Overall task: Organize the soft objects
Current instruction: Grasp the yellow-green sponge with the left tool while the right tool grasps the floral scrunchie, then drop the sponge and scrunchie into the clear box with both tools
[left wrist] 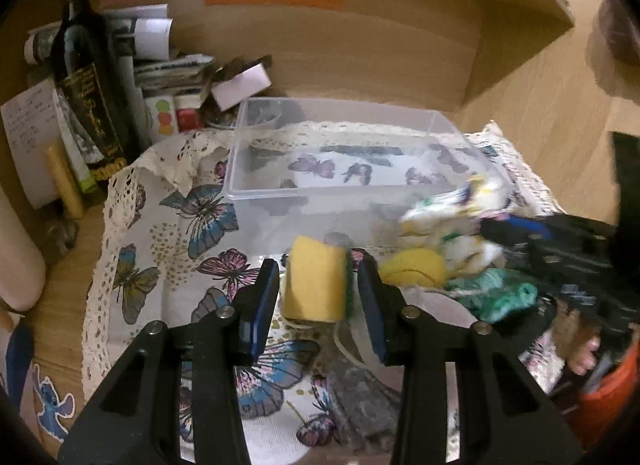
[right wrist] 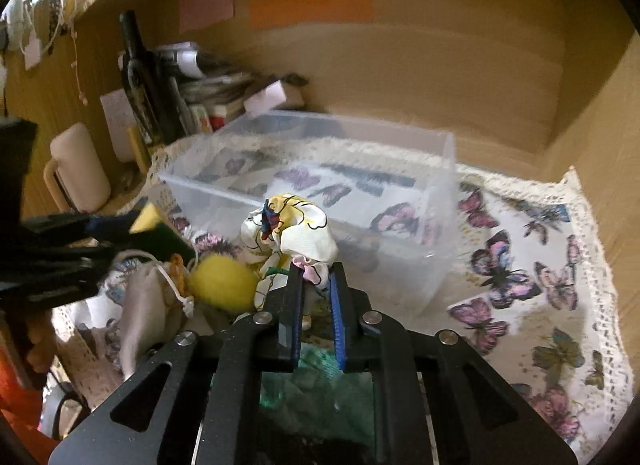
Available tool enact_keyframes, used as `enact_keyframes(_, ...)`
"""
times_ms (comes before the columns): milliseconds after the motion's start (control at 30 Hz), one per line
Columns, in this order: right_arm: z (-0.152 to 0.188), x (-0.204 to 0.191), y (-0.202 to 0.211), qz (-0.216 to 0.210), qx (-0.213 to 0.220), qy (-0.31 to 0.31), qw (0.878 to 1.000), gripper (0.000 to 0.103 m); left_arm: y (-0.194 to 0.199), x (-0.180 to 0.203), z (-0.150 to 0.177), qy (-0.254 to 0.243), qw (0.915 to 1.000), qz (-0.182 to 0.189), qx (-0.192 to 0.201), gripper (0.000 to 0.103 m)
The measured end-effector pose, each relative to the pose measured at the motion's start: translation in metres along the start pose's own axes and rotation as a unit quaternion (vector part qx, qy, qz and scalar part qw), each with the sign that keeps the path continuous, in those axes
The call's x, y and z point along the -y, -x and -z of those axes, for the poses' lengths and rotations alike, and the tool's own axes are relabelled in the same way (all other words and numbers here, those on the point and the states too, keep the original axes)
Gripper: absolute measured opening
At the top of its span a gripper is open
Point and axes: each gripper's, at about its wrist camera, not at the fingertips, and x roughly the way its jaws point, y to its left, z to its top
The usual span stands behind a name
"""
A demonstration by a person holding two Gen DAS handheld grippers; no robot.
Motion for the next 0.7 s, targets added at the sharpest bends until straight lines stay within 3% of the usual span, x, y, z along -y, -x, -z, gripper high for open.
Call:
enact_keyframes(33,-0.001,0.001,0.004,0.0,0.006,-0.002,1.0,0.011,-0.003,-0.001,0.0,0.004,1.0,-0.004,-0.002,0.031)
enact_keyframes(267,-0.013,0.006,0.041,0.013,0.063,-0.008,0.998,0.011,-0.005,0.0,-0.002,0.007,0.9998,-0.02,0.004,0.03)
enact_keyframes(433,-0.025,0.01,0.054,0.02,0.096,-0.011,0.995,0.011,0.025,0.005,-0.018,-0.004,0.9985,-0.027,0.048,0.03)
enact_keyframes(700,-0.047,0.017,0.056,0.029,0.112,-0.004,0.993,0.011,0.06,0.006,-0.058,-0.014,0.9932,-0.032,0.111,0.03)
